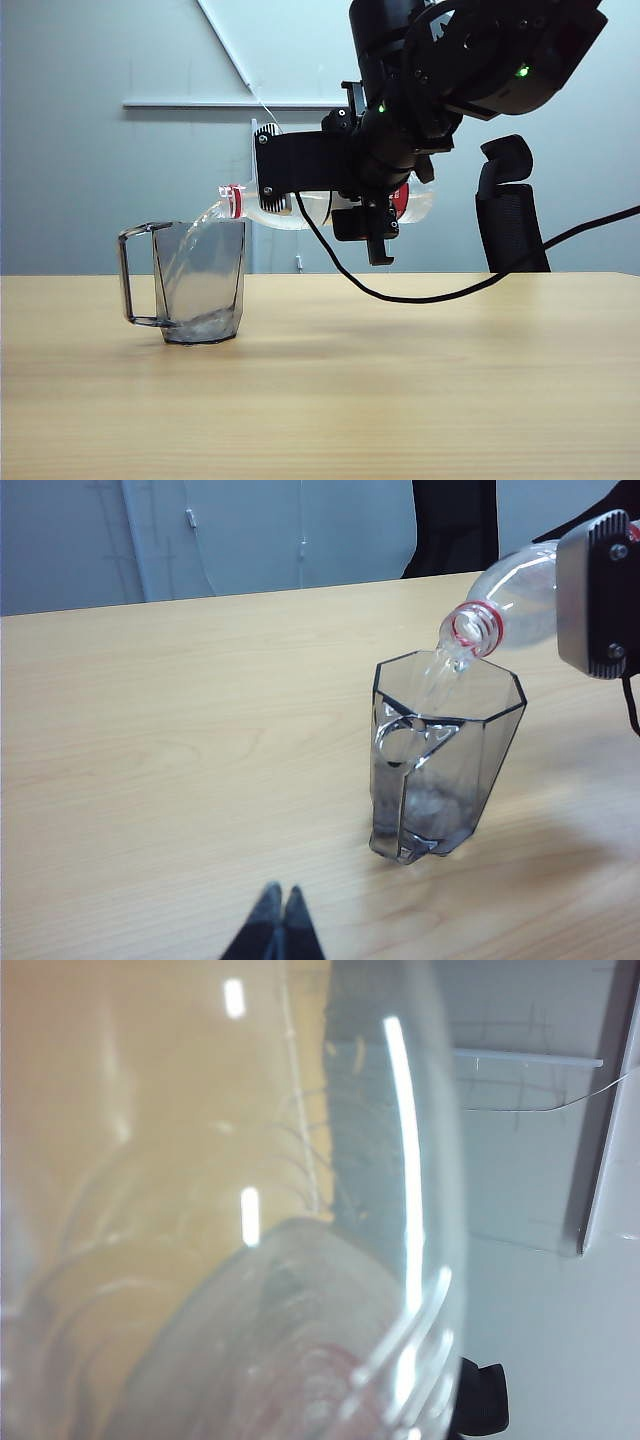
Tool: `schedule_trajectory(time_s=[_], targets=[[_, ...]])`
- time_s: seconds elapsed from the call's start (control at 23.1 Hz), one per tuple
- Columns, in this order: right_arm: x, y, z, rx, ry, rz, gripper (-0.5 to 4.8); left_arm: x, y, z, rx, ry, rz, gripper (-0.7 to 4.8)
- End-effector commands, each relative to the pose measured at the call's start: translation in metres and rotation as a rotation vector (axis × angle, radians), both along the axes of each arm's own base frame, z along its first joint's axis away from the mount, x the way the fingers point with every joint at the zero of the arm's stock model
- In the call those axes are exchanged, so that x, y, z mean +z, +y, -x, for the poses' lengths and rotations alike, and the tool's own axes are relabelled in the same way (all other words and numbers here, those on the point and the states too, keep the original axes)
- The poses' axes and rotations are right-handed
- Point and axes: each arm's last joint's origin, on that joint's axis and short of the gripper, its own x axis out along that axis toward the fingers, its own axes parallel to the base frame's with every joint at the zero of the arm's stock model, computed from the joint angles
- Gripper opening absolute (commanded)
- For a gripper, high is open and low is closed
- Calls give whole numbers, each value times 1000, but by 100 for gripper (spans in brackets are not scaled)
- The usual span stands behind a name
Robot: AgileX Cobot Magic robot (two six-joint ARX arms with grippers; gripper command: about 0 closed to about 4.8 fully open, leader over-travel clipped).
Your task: Pick up the mineral water bottle on the table and pour water into the mug until it's half full.
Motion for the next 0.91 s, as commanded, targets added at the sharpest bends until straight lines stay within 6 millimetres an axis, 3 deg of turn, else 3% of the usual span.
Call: schedule_trajectory(time_s=[0.04,0.91], targets=[[13,1,0,-4,-64,-47,283,1,0,0,-3,-6,5,-2],[15,1,-1,3,-88,-9,283,1,0,0,-4,-6,5,-2]])
